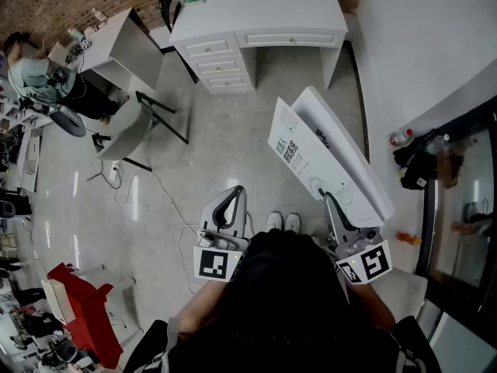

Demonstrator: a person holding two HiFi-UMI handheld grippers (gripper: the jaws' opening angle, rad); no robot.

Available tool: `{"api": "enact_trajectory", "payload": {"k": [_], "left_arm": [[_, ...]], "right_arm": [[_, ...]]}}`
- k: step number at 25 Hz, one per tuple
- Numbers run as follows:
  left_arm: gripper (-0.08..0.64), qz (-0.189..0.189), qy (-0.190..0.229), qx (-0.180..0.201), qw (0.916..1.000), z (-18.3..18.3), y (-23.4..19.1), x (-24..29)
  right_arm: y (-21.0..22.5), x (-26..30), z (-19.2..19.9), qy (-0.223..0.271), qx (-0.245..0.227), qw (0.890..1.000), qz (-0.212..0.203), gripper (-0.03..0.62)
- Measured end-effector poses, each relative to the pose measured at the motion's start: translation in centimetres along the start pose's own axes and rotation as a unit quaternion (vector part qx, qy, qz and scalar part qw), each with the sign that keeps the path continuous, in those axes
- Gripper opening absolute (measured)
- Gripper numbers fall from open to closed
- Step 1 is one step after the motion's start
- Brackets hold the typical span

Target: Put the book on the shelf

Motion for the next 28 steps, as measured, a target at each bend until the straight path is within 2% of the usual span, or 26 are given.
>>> {"api": "enact_trajectory", "payload": {"k": [6, 9, 20, 22, 28], "left_arm": [[0.018, 0.017, 0.002, 0.001, 0.9999, 0.2, 2.0, 0.9], [0.018, 0.018, 0.0, 0.016, 0.9997, 0.2, 2.4, 0.9], [0.018, -0.021, -0.002, 0.017, 0.9996, 1.2, 2.2, -0.4], [0.018, -0.022, -0.001, 0.016, 0.9996, 1.5, 1.3, 0.4], [0.018, -0.02, -0.004, 0.006, 0.9998, 2.7, -6.1, 7.7]], "right_arm": [[0.1, 0.3, 0.8, 0.003, -0.008, 1.0, 0.0, 0.061], [0.3, 0.3, 0.9, 0.0, -0.021, 1.0, -0.003, 0.061], [0.8, 0.0, 1.3, 0.026, 0.013, 0.999, -0.023, 0.061], [1.3, 1.0, 1.5, 0.024, 0.009, 0.999, -0.024, 0.061], [4.8, 9.8, 1.4, 0.012, 0.006, 1.0, -0.025, 0.061]]}}
Point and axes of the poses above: the fingertips, and each gripper's own axes: x forward along the fingers, y to its right, z out of its underside, the point moved 7 cm from there along -x, backward along the fingers, and after that the axes turned 1 degree about x, right-handed, at the moved point
